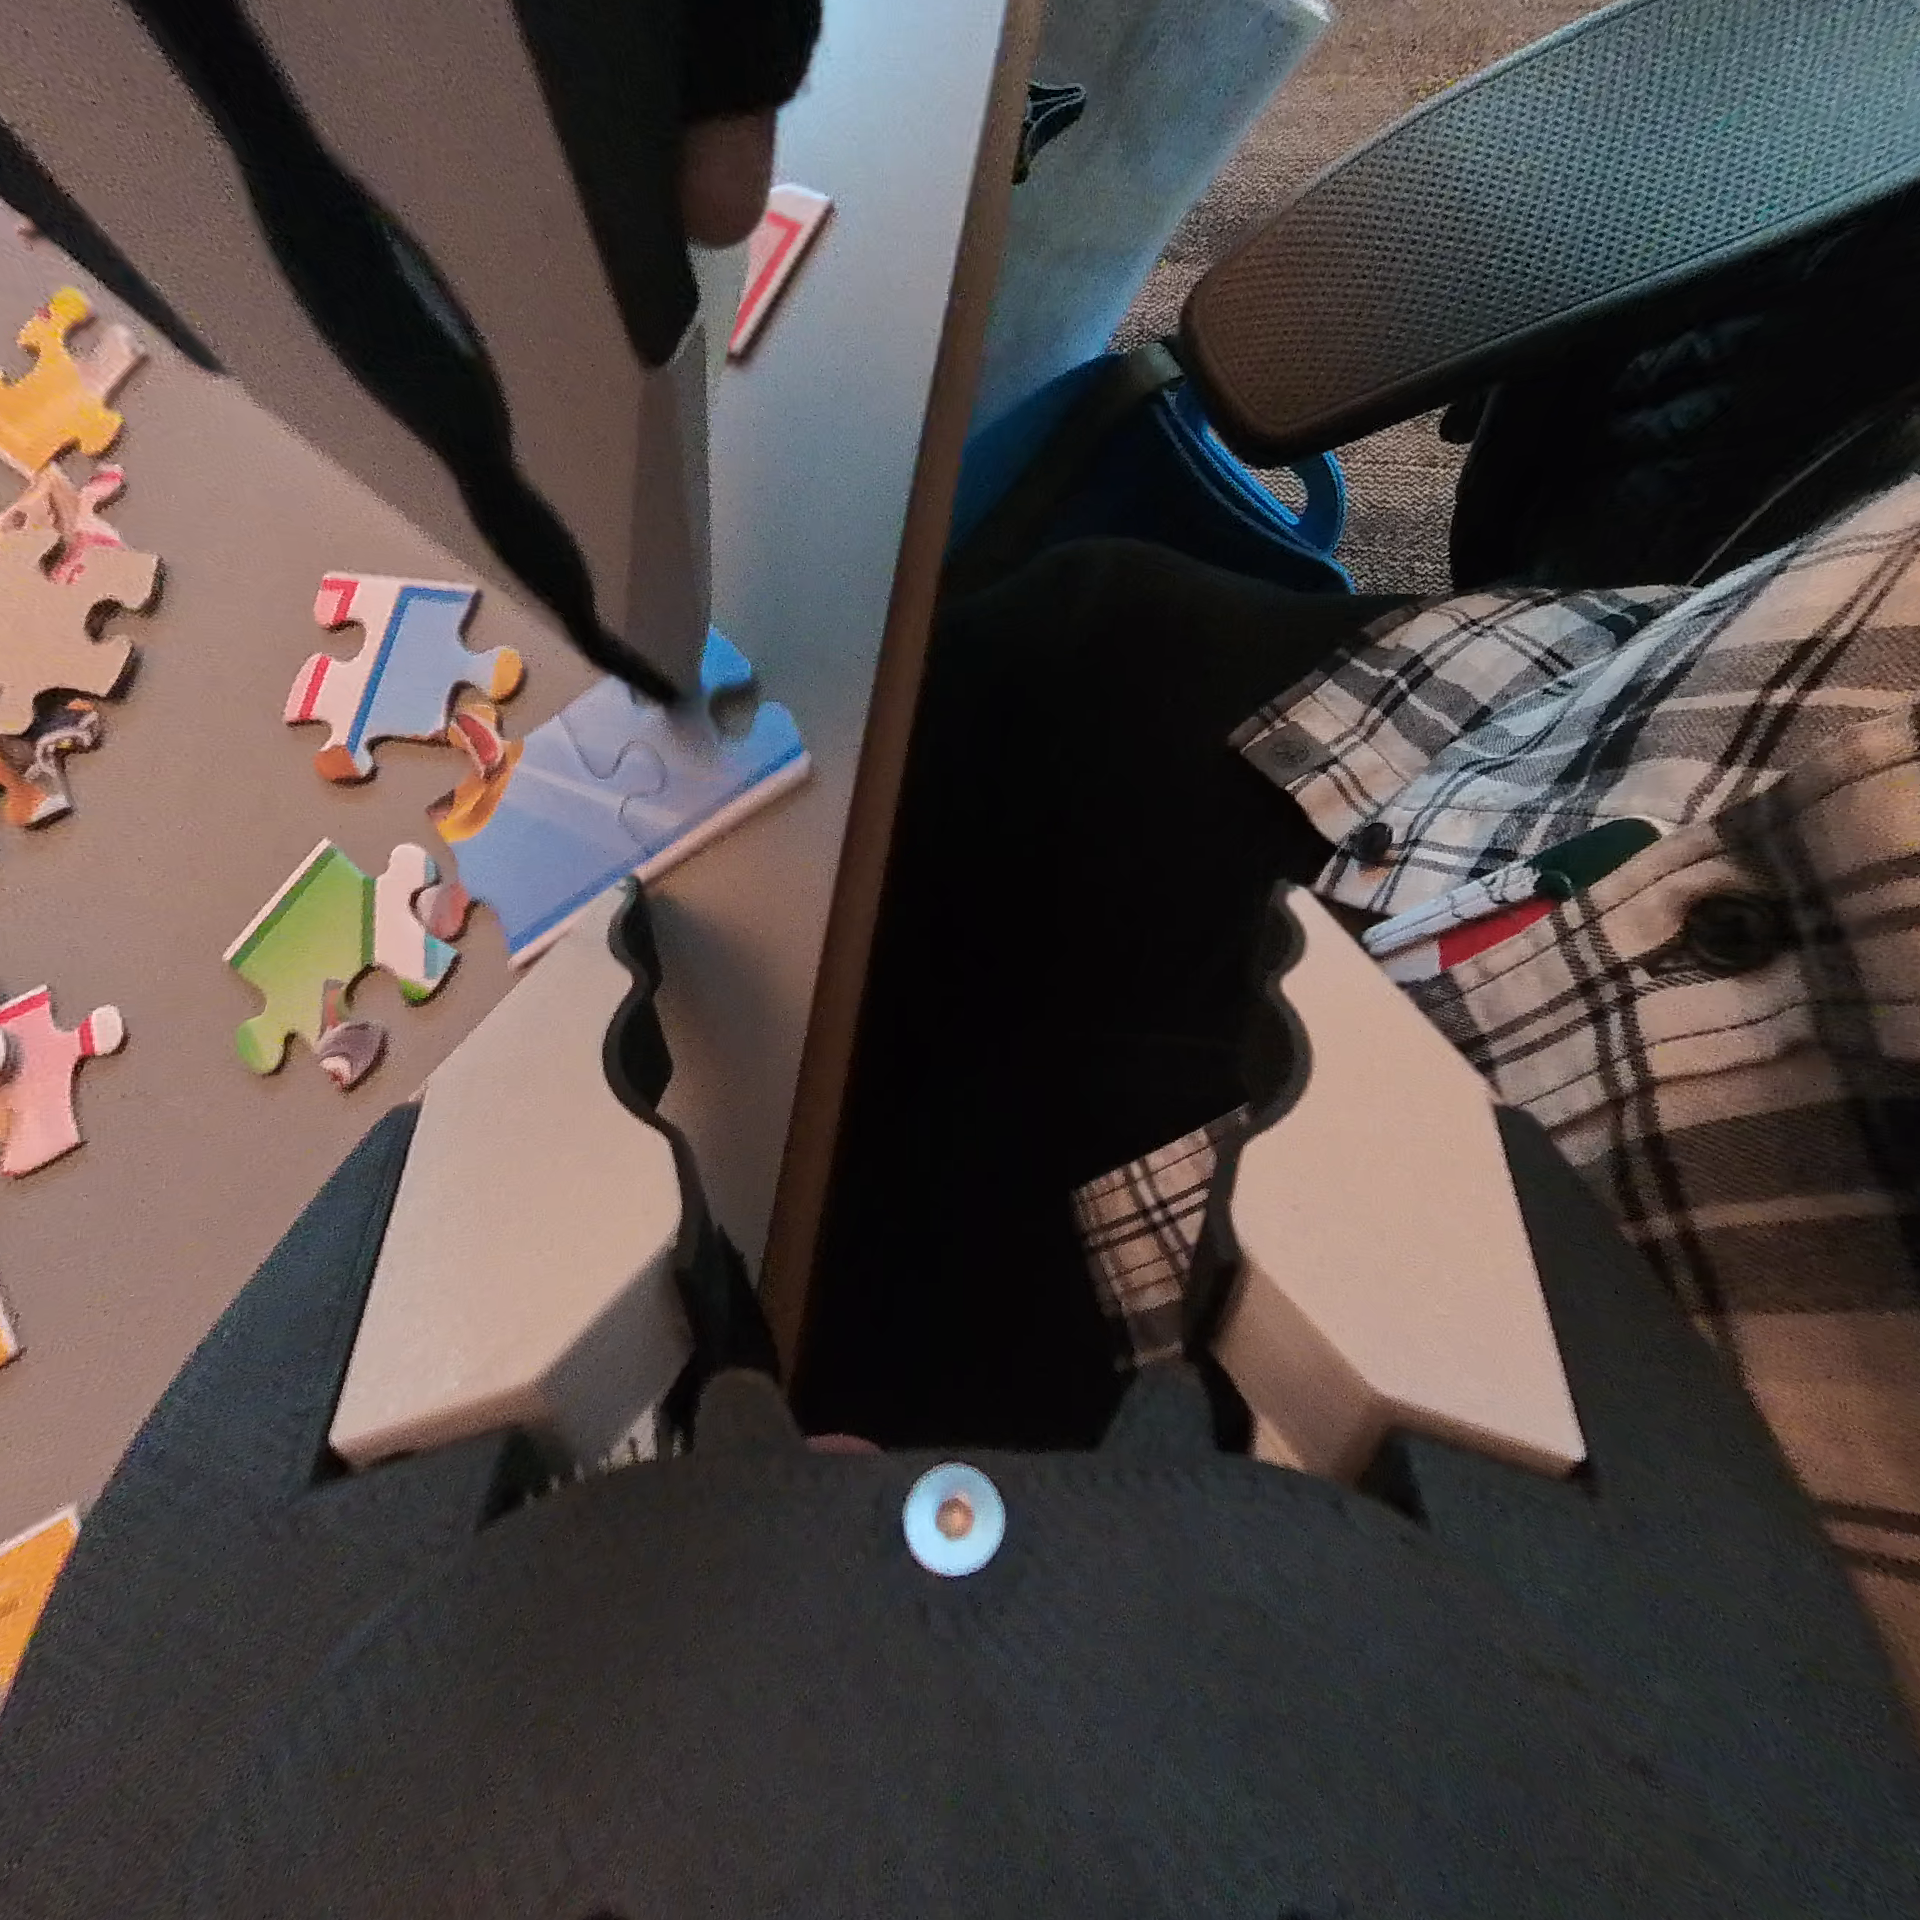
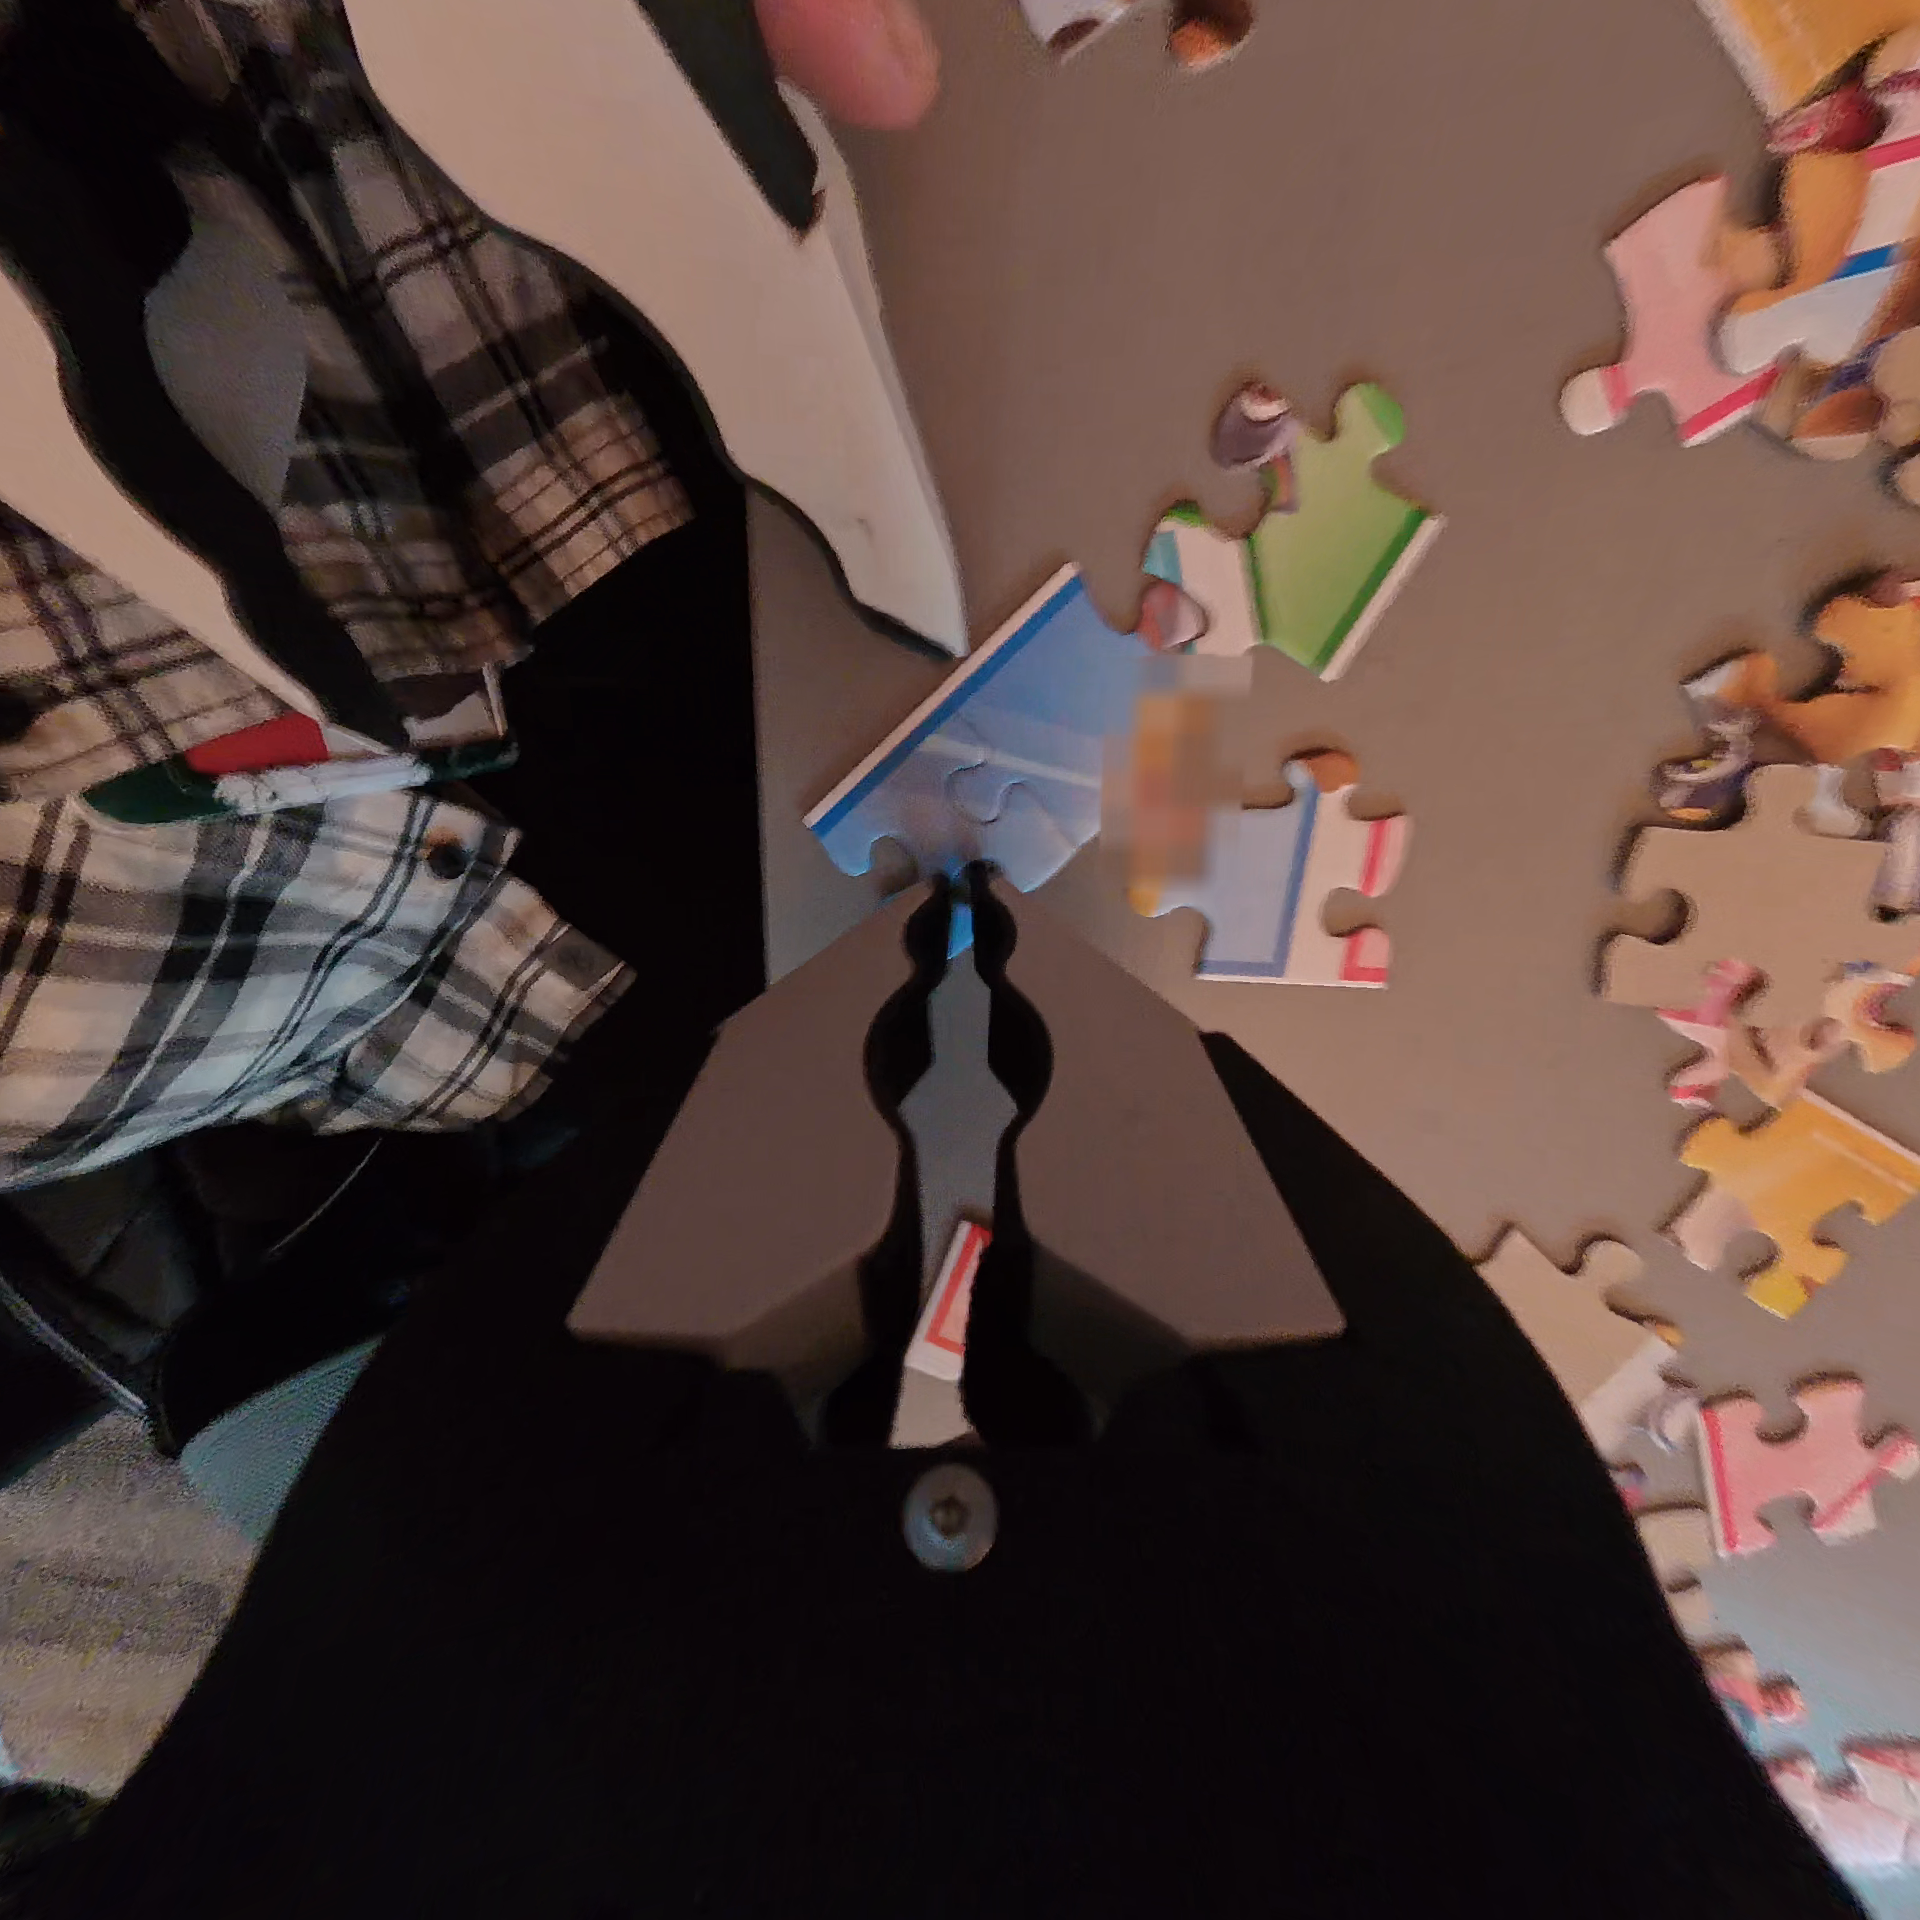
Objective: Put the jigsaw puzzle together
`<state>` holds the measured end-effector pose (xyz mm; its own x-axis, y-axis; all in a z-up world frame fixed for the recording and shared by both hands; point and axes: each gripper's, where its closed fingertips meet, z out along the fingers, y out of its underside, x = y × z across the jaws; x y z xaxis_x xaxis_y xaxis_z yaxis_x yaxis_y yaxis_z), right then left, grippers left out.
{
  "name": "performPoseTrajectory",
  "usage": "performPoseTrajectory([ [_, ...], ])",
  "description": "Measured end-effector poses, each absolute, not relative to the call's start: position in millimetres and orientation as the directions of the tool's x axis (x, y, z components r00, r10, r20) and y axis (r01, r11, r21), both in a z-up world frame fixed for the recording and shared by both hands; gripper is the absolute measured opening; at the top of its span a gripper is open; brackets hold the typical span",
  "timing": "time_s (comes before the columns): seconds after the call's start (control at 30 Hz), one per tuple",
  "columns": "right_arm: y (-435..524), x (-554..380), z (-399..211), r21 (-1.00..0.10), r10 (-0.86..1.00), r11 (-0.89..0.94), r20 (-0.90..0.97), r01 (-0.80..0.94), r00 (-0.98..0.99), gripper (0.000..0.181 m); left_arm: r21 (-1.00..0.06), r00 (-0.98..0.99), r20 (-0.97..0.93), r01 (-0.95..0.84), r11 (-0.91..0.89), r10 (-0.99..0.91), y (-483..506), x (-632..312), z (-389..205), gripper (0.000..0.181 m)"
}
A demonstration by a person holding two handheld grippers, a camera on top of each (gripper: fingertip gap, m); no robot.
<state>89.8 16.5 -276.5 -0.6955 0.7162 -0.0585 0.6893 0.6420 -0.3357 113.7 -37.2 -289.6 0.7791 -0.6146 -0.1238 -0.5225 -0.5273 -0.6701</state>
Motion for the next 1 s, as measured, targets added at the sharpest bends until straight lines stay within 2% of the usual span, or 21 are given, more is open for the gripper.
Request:
performPoseTrajectory([
  [0.23,9.1,87.8,-276.4,-0.35,0.658,0.694,-0.046,0.629,-0.752,0.0,-0.672,0.761,-0.152,-0.548,-0.499,-0.631,-39.0,134.0,-292.4,0.12],
  [0.47,17.3,96.3,-275.6,-0.325,0.642,0.713,-0.055,0.622,-0.765,0.001,-0.709,0.725,-0.156,-0.555,-0.435,-0.671,-39.1,154.4,-284.2,0.109],
  [0.57,30.3,94.7,-269.0,-0.35,0.687,0.67,-0.041,0.655,-0.725,0.004,-0.736,0.75,-0.153,-0.521,-0.433,-0.643,-34.8,141.5,-274.2,0.105],
  [0.8,33.6,97.8,-269.0,-0.389,0.755,0.584,-0.061,0.712,-0.653,0.019,-0.701,0.795,-0.163,-0.511,-0.499,-0.584,-22.0,103.4,-277.7,0.106],
  [0.87,31.3,93.7,-274.1,-0.397,0.783,0.551,-0.056,0.734,-0.619,0.019,-0.665,0.803,-0.104,-0.495,-0.56,-0.587,-23.5,98.8,-288.3,0.113],
  [1.0,35.6,85.3,-277.1,-0.431,0.826,0.489,-0.052,0.759,-0.562,0.013,-0.672,0.798,-0.051,-0.473,-0.57,-0.601,-26.2,109.6,-285.1,0.113],
])
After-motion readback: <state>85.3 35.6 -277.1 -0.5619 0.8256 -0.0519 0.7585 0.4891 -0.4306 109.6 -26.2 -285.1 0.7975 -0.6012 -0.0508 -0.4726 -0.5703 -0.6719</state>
